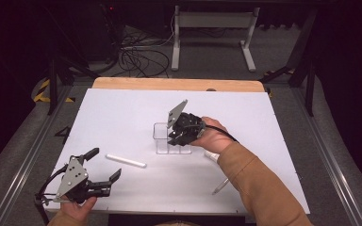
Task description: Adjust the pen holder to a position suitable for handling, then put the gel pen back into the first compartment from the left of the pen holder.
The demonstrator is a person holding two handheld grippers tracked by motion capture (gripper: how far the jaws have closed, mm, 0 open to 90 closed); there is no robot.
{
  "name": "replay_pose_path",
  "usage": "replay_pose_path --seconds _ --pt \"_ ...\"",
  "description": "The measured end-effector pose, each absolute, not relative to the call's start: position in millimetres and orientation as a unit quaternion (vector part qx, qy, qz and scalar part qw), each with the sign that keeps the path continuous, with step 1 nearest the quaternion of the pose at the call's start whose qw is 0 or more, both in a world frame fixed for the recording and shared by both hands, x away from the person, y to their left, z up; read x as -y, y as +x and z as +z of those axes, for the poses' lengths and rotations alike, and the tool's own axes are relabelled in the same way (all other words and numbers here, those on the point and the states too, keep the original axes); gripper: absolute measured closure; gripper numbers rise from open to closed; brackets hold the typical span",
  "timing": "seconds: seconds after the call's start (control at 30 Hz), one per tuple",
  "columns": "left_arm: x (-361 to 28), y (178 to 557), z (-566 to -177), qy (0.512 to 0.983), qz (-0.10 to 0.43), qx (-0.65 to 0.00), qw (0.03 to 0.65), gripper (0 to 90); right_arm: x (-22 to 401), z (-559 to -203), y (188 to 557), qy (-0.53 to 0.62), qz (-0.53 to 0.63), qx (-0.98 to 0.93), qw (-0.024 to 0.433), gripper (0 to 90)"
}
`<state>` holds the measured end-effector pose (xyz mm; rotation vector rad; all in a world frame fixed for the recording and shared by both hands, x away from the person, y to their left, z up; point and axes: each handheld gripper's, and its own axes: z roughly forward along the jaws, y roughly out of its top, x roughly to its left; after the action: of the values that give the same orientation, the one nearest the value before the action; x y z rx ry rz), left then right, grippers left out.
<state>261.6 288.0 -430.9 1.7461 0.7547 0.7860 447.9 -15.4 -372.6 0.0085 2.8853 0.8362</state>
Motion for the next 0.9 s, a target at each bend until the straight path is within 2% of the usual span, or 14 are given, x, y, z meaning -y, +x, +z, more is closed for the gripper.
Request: replay_pose_path --seconds 0.03,0.07,0.1,0.33,0.8,0.9 --pt "-288 262 -431 0.727 0.327 -0.314 0.516 6.6 17 -370 448 0.009 0.283 -0.956 0.071 63.7" --pt "-288 262 -431 0.726 0.327 -0.314 0.518 6.6 17 -370 448 0.009 0.283 -0.956 0.071 63.7" --pt "-287 263 -430 0.725 0.326 -0.314 0.519 6.6 22 -366 445 0.016 0.299 -0.951 0.08 55.8" --pt "-286 265 -430 0.725 0.324 -0.313 0.521 6.6 45 -347 432 0.043 0.386 -0.918 0.077 39.5" --pt "-284 267 -430 0.727 0.322 -0.309 0.522 6.6 75 -334 412 0.059 0.44 -0.889 0.112 27.7" --pt "-283 269 -430 0.728 0.319 -0.311 0.522 6.6 80 -331 408 0.066 0.445 -0.886 0.115 22.8"
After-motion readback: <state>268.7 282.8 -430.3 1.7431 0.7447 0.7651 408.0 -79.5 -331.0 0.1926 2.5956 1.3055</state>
